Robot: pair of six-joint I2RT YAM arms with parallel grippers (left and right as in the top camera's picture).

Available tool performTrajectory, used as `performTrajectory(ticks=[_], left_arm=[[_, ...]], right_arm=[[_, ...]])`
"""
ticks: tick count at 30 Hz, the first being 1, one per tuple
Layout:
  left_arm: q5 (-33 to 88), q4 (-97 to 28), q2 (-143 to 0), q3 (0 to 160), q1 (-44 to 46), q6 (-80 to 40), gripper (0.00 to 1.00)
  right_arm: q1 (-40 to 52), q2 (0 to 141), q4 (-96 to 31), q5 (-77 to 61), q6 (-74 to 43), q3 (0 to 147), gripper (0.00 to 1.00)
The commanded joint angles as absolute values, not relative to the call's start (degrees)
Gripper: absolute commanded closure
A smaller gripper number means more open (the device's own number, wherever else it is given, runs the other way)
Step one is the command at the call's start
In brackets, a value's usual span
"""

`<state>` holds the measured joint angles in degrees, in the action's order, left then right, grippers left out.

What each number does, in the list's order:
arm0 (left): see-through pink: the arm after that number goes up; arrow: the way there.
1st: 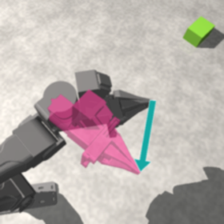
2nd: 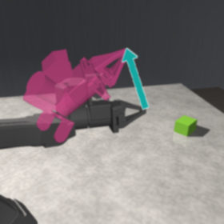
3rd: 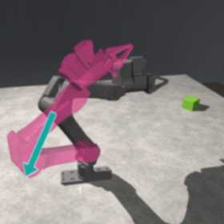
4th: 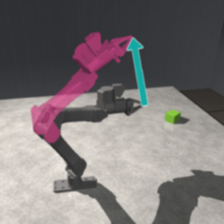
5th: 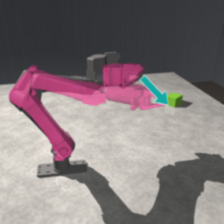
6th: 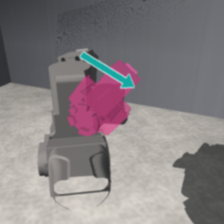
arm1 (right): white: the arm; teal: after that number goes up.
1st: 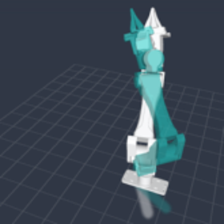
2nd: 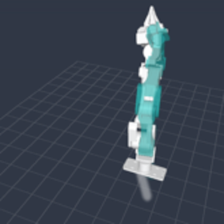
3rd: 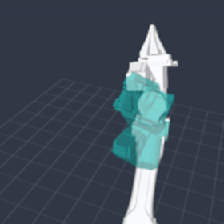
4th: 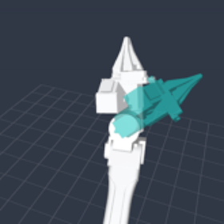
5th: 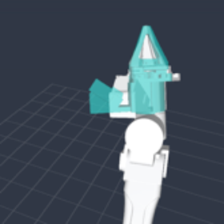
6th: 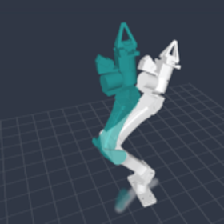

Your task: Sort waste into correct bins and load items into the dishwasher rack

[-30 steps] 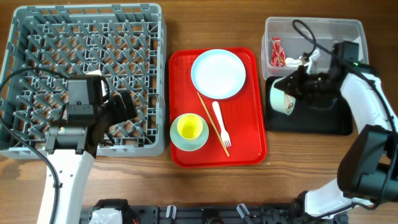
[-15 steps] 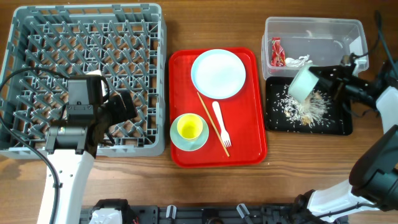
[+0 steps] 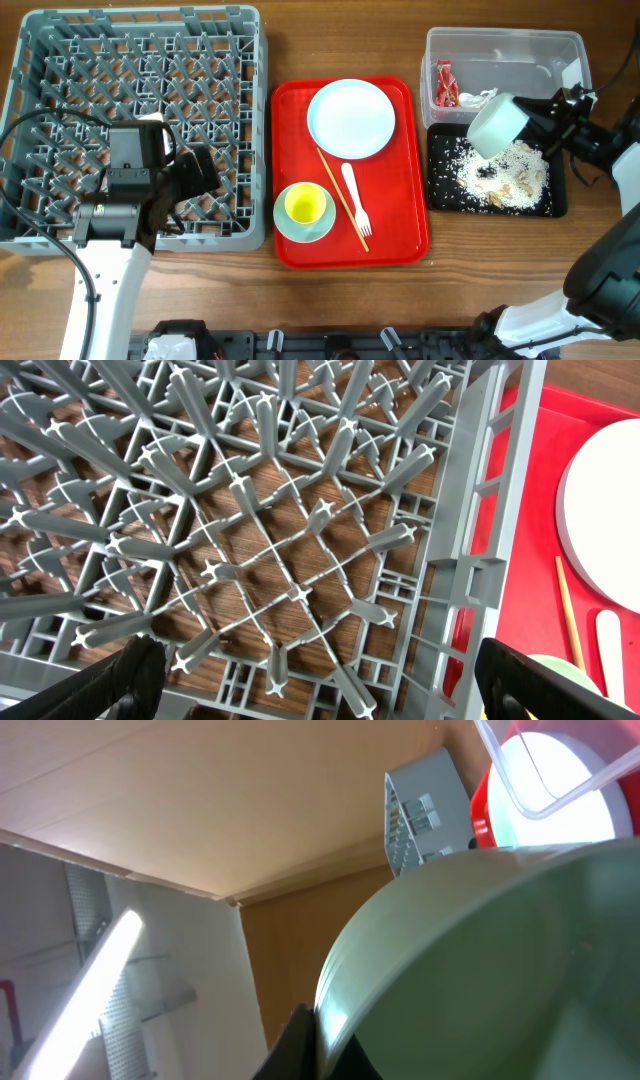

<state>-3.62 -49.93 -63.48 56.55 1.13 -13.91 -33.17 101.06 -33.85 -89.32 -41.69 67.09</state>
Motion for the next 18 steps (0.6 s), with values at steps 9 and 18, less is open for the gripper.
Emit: performTrajectory(ticks=[9,18], left_arm=[[-4.4,-50.0,-63.5,57.4,1.2,-14.4,0.00],[-4.4,-49.6,-63.5,57.4,1.2,-14.4,0.00]], right_arm=[[-32.1,102.1,-34.2,-77.5,-29.6,66.8,0.96],[-30.9,102.1,-38.1,-70.0,-30.2,66.8,0.96]])
